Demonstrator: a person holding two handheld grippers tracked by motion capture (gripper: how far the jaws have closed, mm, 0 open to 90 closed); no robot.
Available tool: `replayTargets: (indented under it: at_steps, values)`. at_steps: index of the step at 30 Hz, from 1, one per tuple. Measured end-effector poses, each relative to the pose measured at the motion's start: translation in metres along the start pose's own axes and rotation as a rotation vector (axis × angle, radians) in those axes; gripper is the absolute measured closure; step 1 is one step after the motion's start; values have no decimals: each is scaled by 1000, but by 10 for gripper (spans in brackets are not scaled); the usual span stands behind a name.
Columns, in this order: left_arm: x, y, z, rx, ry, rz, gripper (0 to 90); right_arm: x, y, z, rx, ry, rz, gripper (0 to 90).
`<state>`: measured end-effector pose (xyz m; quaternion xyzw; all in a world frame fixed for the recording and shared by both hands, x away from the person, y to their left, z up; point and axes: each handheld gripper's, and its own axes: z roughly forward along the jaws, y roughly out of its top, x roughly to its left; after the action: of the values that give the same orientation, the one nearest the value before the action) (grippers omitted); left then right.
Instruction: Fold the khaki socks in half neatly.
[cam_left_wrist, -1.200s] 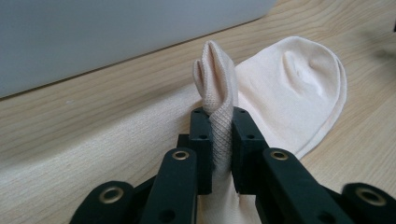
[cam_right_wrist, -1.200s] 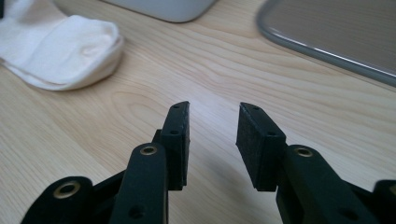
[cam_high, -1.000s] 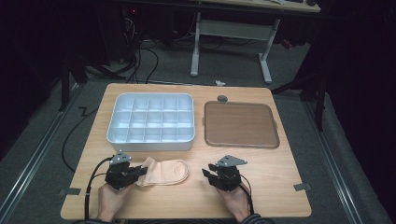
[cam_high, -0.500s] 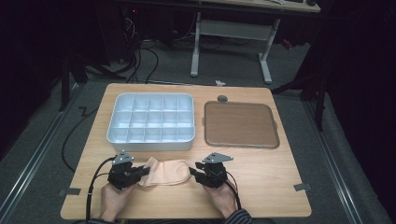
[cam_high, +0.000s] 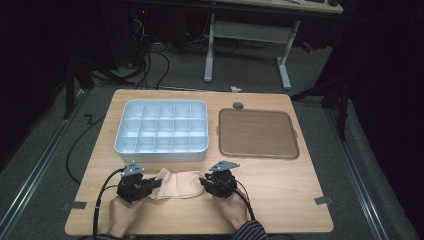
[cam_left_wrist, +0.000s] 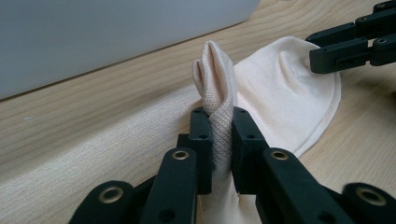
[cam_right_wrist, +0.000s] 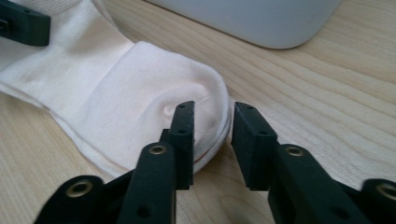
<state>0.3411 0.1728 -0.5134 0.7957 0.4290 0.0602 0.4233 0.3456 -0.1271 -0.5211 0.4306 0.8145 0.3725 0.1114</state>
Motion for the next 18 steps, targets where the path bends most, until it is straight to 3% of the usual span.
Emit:
replayTargets:
  at_steps: [6, 18]
  values:
    - [0, 0, 1, -5, 2, -1, 813, 1, -1, 2, 19, 0, -28, 856]
    - [-5, 2, 0, -32, -20, -6, 813, -1, -6, -16, -23, -2, -41, 869]
